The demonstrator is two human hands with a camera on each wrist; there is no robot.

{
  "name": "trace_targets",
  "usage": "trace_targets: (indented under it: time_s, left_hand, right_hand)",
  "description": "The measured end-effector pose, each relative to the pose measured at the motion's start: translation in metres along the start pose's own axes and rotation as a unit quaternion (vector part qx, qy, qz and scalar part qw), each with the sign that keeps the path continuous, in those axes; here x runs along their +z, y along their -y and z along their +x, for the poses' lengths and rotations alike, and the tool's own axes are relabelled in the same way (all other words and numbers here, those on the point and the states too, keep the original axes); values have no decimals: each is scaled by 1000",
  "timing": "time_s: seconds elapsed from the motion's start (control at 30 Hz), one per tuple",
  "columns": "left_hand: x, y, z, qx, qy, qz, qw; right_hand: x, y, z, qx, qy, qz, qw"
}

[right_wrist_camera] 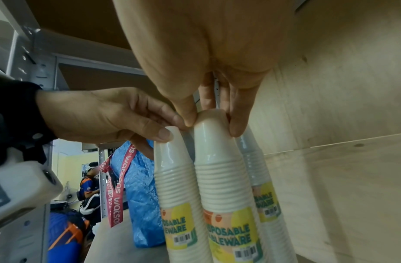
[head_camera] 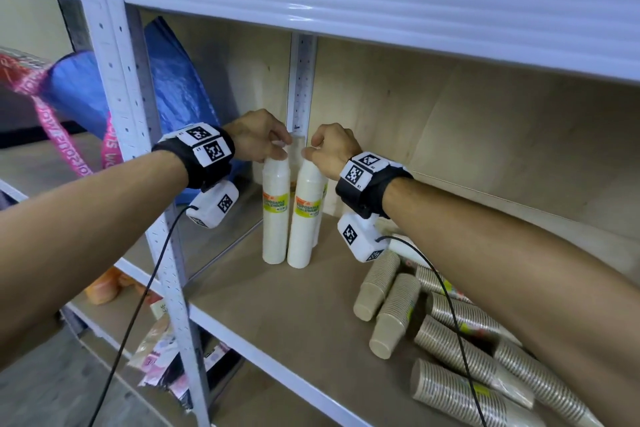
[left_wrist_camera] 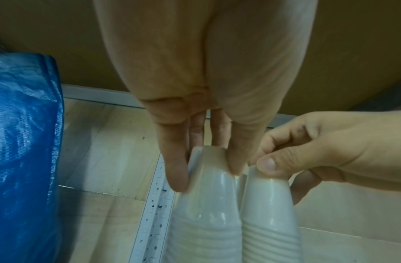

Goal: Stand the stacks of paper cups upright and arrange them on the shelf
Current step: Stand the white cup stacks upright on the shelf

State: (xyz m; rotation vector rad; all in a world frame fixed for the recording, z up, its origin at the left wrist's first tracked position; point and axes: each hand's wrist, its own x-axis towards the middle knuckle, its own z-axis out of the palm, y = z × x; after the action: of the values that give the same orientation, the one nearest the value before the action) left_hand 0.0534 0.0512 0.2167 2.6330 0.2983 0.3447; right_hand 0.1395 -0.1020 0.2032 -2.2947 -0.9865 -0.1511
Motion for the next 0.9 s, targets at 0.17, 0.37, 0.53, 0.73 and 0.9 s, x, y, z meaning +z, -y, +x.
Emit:
trace_targets:
  time_s: [0.17,0.37,0.53,0.73,0.9]
  left_hand:
    - [0,-5,0,5,-13,0,1000]
    - [-11,-19,2,14,-16,28,999]
    - [-18,-36,7,13,-36,21,999]
    - [-12,-74,22,59,-31,20,998]
    - [8,-108,36,101,-6,10,995]
  right_hand:
    - [3,-1,6,5,7,11,1000]
    - [-4,-6,10,-7,36,1,999]
    - [-32,-13,11,-22,75,-47,996]
    - [-78,-41,12,14,50,-73,996]
    - [-113,-81,-2,44,37,-100,993]
